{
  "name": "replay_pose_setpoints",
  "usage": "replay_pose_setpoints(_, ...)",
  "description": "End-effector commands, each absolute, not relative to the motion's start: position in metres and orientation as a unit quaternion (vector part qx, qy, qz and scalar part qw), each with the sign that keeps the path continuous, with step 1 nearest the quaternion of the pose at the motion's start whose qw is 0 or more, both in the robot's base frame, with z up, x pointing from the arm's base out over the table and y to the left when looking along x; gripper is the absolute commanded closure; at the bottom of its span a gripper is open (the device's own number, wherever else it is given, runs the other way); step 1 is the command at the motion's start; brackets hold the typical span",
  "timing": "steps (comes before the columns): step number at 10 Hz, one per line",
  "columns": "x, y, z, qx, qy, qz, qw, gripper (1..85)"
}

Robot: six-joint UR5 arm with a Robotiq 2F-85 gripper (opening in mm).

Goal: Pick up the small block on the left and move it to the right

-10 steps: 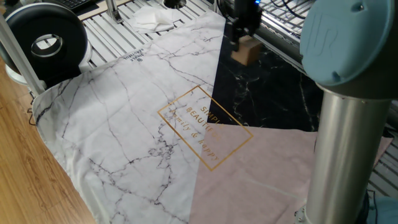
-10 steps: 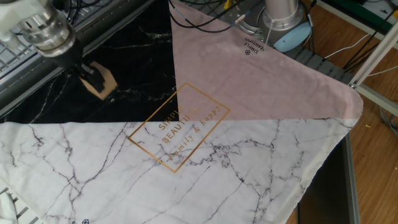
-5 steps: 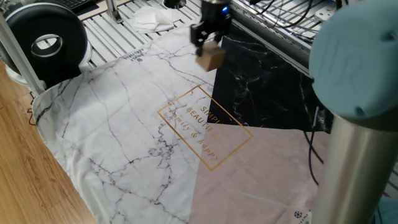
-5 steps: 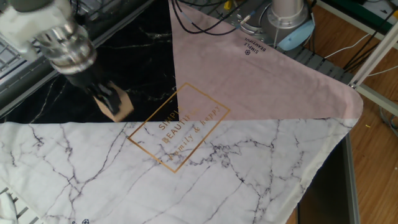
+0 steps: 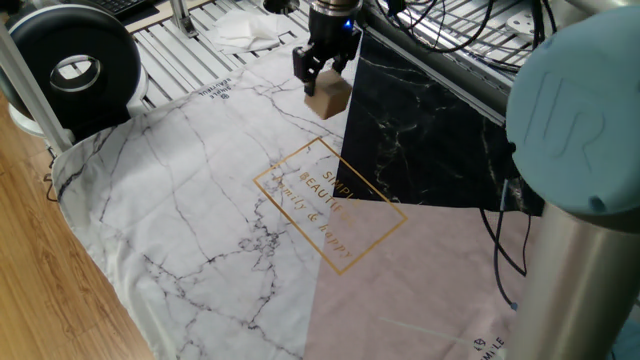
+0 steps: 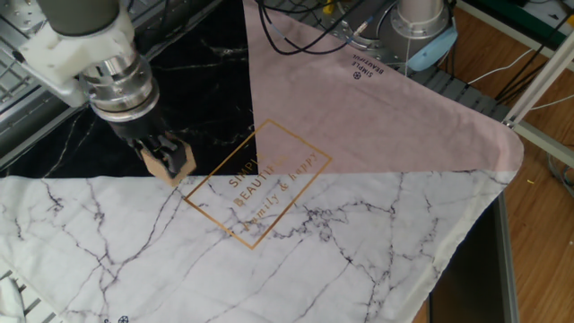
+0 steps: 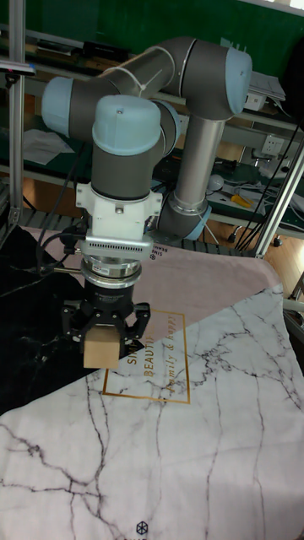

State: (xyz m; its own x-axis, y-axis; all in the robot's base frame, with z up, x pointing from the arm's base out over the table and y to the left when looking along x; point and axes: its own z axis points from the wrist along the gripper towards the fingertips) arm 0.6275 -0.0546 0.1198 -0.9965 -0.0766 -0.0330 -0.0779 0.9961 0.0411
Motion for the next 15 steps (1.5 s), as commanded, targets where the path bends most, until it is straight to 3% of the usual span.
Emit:
replay_pose_setpoints(1, 0.626, -0.058, 0.12, -0.105, 0.994, 0.004, 0.013, 84.7)
replay_pose_setpoints(3, 0.634, -0.042, 0.122, -0.145, 0.988, 0.033, 0.034, 84.7)
replay_pose_setpoints(5, 0.637, -0.073, 0.121, -0.184, 0.982, -0.029, 0.03, 84.7)
replay_pose_setpoints(7, 0.641, -0.08, 0.122, -0.181, 0.982, -0.042, 0.035, 84.7)
replay_pose_setpoints(10, 0.634, -0.056, 0.121, -0.155, 0.987, 0.006, 0.031, 84.7)
replay_pose_setpoints(12, 0.626, 0.003, 0.126, -0.109, 0.994, 0.011, 0.006, 84.7)
replay_pose_setpoints(14, 0.607, 0.077, 0.117, -0.058, 0.996, 0.063, -0.004, 84.7)
replay_pose_setpoints(15, 0.603, 0.092, 0.114, -0.034, 0.998, 0.05, -0.006, 84.7)
